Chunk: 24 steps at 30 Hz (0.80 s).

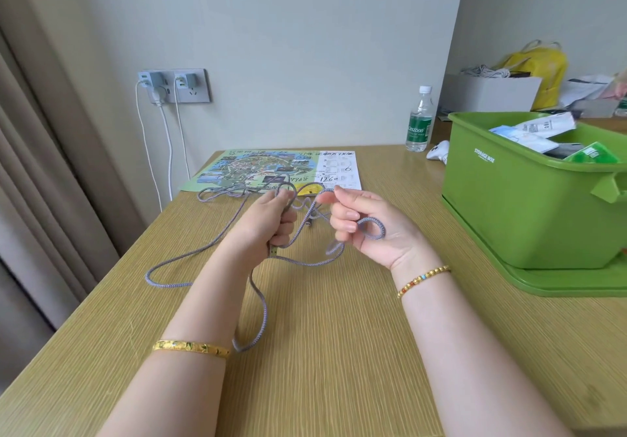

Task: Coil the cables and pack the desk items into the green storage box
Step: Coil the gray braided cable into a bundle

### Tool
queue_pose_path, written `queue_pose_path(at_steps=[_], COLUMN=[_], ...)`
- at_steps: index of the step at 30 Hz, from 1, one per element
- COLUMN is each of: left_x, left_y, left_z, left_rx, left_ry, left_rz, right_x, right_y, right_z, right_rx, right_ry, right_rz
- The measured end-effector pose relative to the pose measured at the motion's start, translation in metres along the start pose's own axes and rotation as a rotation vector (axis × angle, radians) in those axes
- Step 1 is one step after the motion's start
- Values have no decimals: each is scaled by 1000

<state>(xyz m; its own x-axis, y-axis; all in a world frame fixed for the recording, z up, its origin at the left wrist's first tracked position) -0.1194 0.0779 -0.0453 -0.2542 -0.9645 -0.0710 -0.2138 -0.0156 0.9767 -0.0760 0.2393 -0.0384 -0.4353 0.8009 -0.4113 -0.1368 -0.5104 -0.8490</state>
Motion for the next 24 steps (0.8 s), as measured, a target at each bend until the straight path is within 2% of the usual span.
queue_pose_path(at_steps=[6, 8, 14, 19, 24], left_x=[-3, -6, -12, -17, -18], left_y=[1, 2, -5, -5, -3], left_z=[-15, -20, -19, -18, -20], left_rx=[-127, -167, -64, -143, -129], left_ry=[-299, -347, -259, -122, -125], left_rz=[259, 363, 485, 561, 490], right_x=[5, 7, 6, 10, 5], right_y=[-3, -4, -3, -3, -4], right_z=[3, 4, 4, 3, 4], right_rx=[-58, -82, -157, -95, 0], right_ry=[16, 44, 178, 360, 308], right_rz=[48, 35, -89, -29, -69])
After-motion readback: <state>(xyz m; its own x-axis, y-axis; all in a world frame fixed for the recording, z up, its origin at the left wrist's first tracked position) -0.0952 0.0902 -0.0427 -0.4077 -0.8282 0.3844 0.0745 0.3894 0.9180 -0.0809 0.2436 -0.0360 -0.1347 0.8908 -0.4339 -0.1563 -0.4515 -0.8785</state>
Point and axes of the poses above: each hand's wrist, its own z-axis towards the middle knuckle, its own x-axis out of the back of the hand, y = z × x, the point moved 1 cm from there along z, towards the middle knuckle, and after that the axes turned 11 degrees about x, right-handed, at the moved point
